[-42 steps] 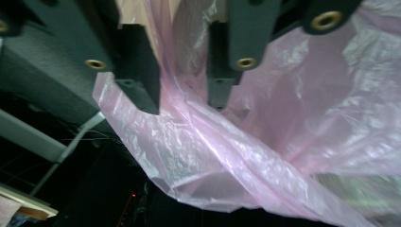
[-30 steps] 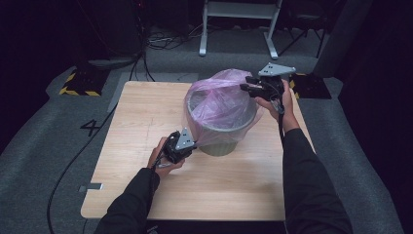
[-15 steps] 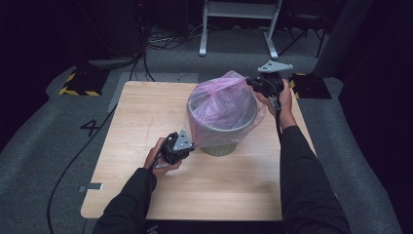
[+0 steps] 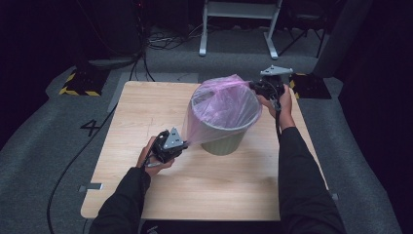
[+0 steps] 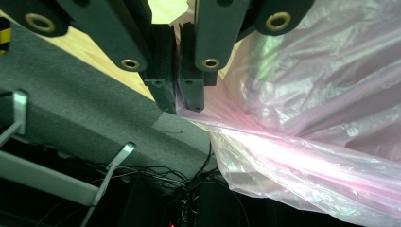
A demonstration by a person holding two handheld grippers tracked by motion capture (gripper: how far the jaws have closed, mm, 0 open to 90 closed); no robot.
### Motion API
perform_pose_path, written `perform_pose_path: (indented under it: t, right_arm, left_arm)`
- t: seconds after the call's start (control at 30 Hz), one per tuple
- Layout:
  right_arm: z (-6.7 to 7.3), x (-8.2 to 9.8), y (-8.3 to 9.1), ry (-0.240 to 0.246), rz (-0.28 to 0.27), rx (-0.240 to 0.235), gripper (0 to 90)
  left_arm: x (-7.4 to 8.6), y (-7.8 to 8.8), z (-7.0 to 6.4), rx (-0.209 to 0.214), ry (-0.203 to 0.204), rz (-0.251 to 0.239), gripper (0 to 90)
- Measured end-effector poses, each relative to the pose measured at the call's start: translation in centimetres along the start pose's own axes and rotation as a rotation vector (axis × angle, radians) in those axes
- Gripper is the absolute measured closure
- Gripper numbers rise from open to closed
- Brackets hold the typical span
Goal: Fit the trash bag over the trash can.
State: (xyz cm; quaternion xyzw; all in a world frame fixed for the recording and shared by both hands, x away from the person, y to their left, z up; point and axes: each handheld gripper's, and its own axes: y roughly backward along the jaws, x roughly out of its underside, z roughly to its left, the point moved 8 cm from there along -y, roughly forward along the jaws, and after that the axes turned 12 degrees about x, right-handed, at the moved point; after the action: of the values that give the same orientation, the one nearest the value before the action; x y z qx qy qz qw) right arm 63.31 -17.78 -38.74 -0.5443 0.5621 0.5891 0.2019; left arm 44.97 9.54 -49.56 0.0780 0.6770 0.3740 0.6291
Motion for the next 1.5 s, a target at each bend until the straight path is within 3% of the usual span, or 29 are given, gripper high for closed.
perform_pose_path:
  t: [0.13, 0.33, 0.43, 0.6, 0.73, 0.9, 1.0, 1.1, 1.2, 1.23, 1.33, 1.4, 1.43, 1.5]
  right_arm:
    - [-0.1, 1.1, -0.2, -0.091, 0.013, -0.069, 86.6]
    - [0.5, 2.9, -0.1, -0.114, 0.014, -0.132, 88.5]
    - [0.7, 3.5, 0.0, -0.119, 0.018, -0.150, 89.5]
    - [1.4, 4.8, 0.5, -0.072, 0.032, -0.167, 89.9]
    - [1.9, 6.0, 0.8, -0.036, 0.040, -0.187, 89.8]
    - [1.6, 6.7, 1.1, -0.046, 0.026, -0.193, 89.6]
    - [1.0, 6.6, 1.4, -0.058, 0.017, -0.171, 89.5]
    - [0.3, 6.2, 1.6, -0.077, 0.000, -0.142, 88.7]
    - [-0.3, 5.6, 1.9, -0.091, -0.030, -0.120, 87.7]
    - [-0.4, 5.5, 1.9, -0.092, -0.026, -0.117, 87.2]
    - [-0.5, 5.0, 2.1, -0.091, -0.035, -0.106, 85.8]
    - [-0.5, 4.7, 2.1, -0.094, -0.040, -0.098, 85.5]
    - [-0.5, 4.5, 2.0, -0.090, -0.042, -0.095, 85.5]
    - [-0.5, 4.2, 1.9, -0.080, -0.039, -0.086, 85.4]
  left_arm:
    - [0.2, -0.4, 0.3, -0.010, 0.010, 0.000, 89.7]
    - [0.2, -1.2, 0.4, -0.023, 0.010, 0.004, 89.7]
    - [0.2, -1.3, 1.0, -0.069, 0.035, -0.013, 89.5]
    - [-0.3, -0.7, 1.4, -0.099, 0.078, -0.089, 68.5]
    - [-0.9, 0.2, 0.9, -0.030, 0.103, -0.152, 56.1]
    - [-1.7, 2.1, 0.7, -0.003, 0.125, -0.197, 25.2]
    - [-2.4, 3.6, 0.6, -0.017, 0.112, -0.237, 19.1]
    - [-3.5, 5.3, 0.5, -0.007, 0.108, -0.302, 17.9]
    - [-4.4, 6.2, 1.2, -0.051, 0.114, -0.320, 18.9]
    - [-4.8, 6.5, 1.9, -0.067, 0.118, -0.326, 19.5]
    - [-5.7, 7.1, 4.4, -0.103, 0.185, -0.365, 28.3]
    - [-5.9, 6.8, 5.8, -0.116, 0.214, -0.358, 30.5]
    - [-6.0, 6.3, 6.5, -0.098, 0.224, -0.351, 33.2]
    - [-6.0, 5.5, 7.7, -0.144, 0.238, -0.313, 37.1]
